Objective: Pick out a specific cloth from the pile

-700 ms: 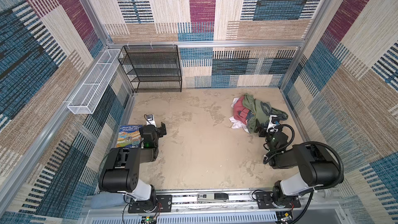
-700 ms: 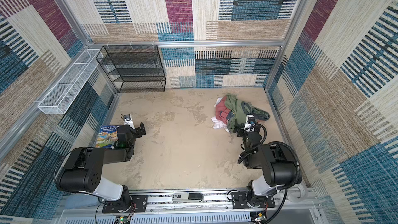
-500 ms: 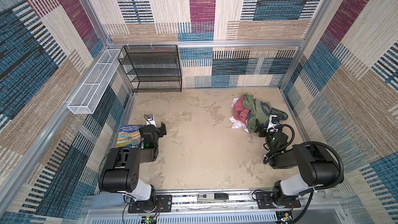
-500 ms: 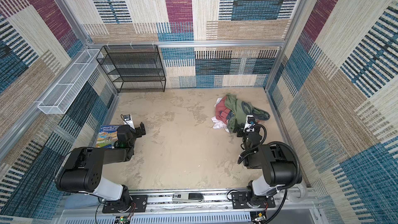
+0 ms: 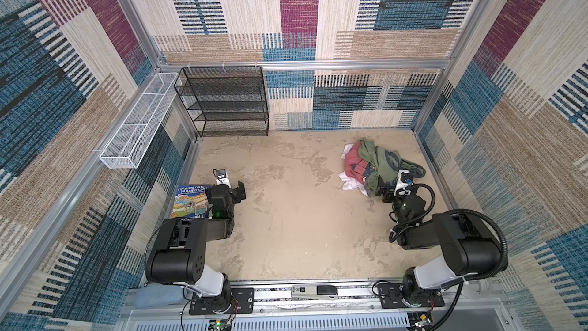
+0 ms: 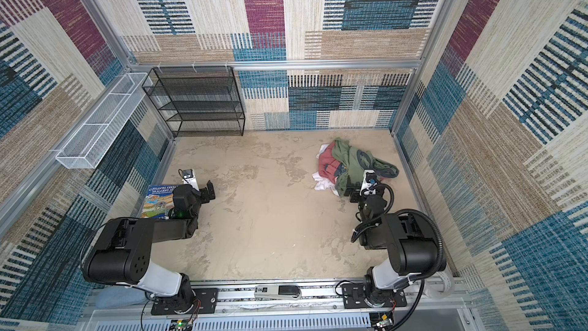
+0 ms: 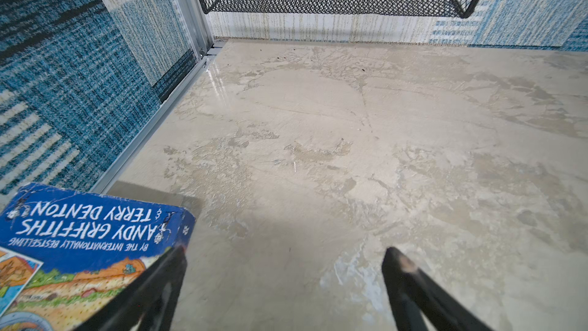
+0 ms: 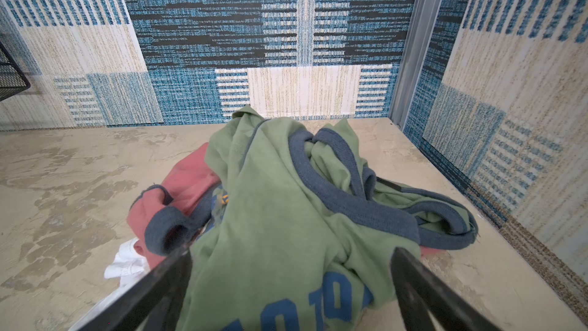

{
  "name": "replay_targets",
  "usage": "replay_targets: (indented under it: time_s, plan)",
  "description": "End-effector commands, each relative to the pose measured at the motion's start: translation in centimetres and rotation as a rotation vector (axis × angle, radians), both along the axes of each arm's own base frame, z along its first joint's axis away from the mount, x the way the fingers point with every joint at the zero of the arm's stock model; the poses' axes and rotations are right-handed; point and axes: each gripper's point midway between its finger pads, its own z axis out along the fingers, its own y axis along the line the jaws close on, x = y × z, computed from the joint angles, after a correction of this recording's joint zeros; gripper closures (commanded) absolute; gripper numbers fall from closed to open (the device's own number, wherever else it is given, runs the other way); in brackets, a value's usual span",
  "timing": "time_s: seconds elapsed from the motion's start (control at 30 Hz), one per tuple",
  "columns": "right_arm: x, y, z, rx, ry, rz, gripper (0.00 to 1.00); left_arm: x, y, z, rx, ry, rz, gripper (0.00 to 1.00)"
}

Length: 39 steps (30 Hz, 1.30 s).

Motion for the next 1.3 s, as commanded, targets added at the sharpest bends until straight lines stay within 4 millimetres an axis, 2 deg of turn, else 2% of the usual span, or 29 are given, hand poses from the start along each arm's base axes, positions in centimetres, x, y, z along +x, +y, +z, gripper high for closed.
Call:
replay_targets:
  time_s: [0.0, 0.27, 0.4, 0.47, 0.57, 0.67, 0.73, 0.87, 1.03, 1.13, 1.27]
  plan:
    - [0.2, 0.2, 0.9, 0.005, -0.037, 0.012, 0.0, 0.1, 0.2, 0.2, -0.003, -0.007, 0.015, 0.01]
    - [0.1, 0.2, 0.9, 0.006, -0.037, 0.012, 0.0, 0.0, 0.2, 0.2, -0.003, -0.009, 0.015, 0.04]
    - [0.0, 0.0, 1.2, 0.007, -0.042, -0.003, 0.0, 0.0, -0.1, 1.0, -0.001, -0.012, -0.005, 0.16]
    - [0.2, -1.1, 2.0, 0.017, -0.024, -0.087, 0.05, -0.3, -0.6, 1.8, 0.01, -0.029, -0.031, 0.21]
    - [0.4, -2.1, 3.9, 0.067, 0.013, -0.179, 0.11, -1.1, -0.6, 3.2, 0.011, -0.039, -0.014, 0.24]
    - [-0.5, -0.7, 6.2, 0.04, -0.02, -0.191, 0.11, -1.6, -1.3, 4.3, 0.002, 0.0, -0.02, 0.31]
    - [-0.4, 0.7, 6.8, 0.059, 0.018, -0.163, 0.13, -1.7, -2.1, 5.2, -0.011, 0.038, -0.018, 0.32]
    - [-0.3, 4.3, 7.0, 0.06, 0.122, -0.107, 0.19, -2.3, -4.8, 6.7, -0.065, 0.113, -0.042, 0.34]
    - [-0.7, 9.0, 5.1, 0.085, 0.272, 0.029, 0.3, -3.1, -8.6, 8.0, -0.163, 0.174, -0.115, 0.35]
    - [-1.1, 11.6, 3.1, 0.107, 0.374, 0.1, 0.33, -3.4, -9.6, 7.9, -0.21, 0.21, -0.131, 0.35]
    - [-1.1, 13.4, 0.6, 0.143, 0.493, 0.141, 0.36, -3.5, -10.5, 7.7, -0.248, 0.236, -0.153, 0.36]
